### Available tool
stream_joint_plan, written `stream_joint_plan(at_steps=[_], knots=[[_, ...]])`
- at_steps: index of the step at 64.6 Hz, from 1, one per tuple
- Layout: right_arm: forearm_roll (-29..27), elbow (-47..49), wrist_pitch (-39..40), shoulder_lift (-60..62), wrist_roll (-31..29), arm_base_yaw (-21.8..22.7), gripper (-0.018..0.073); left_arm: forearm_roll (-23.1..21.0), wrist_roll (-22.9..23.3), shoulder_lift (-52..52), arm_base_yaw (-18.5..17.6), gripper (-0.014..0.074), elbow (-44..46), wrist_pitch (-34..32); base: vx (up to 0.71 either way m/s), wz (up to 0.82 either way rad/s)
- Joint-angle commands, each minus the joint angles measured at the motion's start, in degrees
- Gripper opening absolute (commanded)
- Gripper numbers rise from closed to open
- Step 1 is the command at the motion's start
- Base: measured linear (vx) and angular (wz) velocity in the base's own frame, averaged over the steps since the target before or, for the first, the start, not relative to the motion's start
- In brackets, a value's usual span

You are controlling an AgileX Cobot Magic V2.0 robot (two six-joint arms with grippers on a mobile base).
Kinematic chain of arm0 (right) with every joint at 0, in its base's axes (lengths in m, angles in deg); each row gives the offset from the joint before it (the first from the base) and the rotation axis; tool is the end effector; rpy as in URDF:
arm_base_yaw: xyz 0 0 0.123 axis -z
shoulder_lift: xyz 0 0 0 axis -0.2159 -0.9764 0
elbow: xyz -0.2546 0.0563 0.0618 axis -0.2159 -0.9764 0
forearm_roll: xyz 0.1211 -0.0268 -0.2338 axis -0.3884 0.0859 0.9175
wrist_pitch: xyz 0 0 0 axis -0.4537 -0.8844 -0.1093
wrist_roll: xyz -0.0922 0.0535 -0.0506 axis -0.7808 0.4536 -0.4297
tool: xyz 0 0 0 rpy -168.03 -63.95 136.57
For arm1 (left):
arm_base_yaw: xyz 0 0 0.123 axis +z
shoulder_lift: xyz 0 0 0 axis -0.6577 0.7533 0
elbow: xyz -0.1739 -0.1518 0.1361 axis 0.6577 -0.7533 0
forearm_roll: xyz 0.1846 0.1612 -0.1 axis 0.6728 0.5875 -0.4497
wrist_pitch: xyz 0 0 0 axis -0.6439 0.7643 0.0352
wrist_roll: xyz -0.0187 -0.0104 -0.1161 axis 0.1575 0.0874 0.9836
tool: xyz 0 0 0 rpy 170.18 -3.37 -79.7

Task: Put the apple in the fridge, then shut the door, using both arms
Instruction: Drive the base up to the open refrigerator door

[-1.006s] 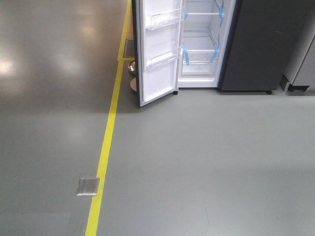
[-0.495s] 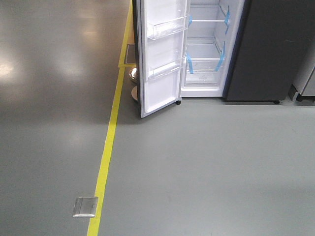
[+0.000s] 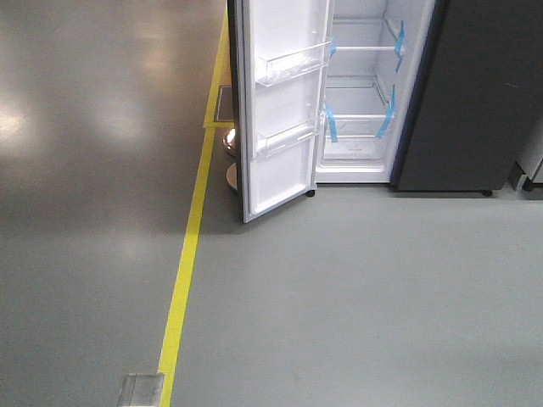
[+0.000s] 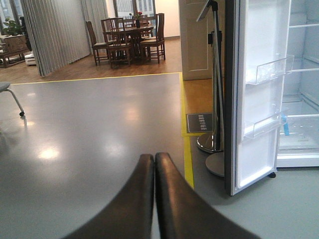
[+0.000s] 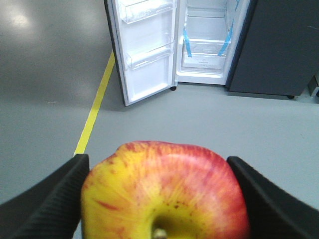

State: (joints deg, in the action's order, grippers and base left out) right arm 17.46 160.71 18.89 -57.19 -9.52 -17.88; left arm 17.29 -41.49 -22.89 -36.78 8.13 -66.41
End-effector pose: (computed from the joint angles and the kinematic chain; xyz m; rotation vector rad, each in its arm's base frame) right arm 0.2092 0.0168 0.4898 -0.0362 2.1148 0.0579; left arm 0.1131 0.0135 0.1943 -0.0762 1.6108 0.1076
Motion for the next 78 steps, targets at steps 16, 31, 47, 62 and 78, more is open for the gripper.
stream_joint_plan(at_steps=[16, 31, 47, 62, 78], knots=[[0.31, 1.69, 3.99, 0.7, -0.04, 0.04, 0.0078, 0.01, 0.18, -0.92, 0.2, -0.0006, -1.67, -3.86, 0.2, -0.04], [0.31, 1.69, 3.99, 0.7, -0.04, 0.04, 0.0078, 0.01, 0.18, -0.92, 0.2, -0.0006, -1.67, -3.86, 0.21, -0.05], [0.31, 1.69, 3.99, 0.7, -0.04, 0.04, 0.0078, 0.01, 0.18, -0.92, 0.2, -0.0006, -1.67, -3.86, 0.21, -0.05], [0.31, 1.69, 4.06, 0.7, -0.04, 0.04, 0.0078, 0.01, 0.18, -0.92, 0.2, -0.0006, -1.67, -3.86, 0.2, -0.03], [0.31, 1.69, 4.06, 0.7, -0.04, 0.04, 0.0078, 0.01, 0.18, -0.92, 0.2, -0.0006, -1.67, -3.86, 0.19, 0.03]])
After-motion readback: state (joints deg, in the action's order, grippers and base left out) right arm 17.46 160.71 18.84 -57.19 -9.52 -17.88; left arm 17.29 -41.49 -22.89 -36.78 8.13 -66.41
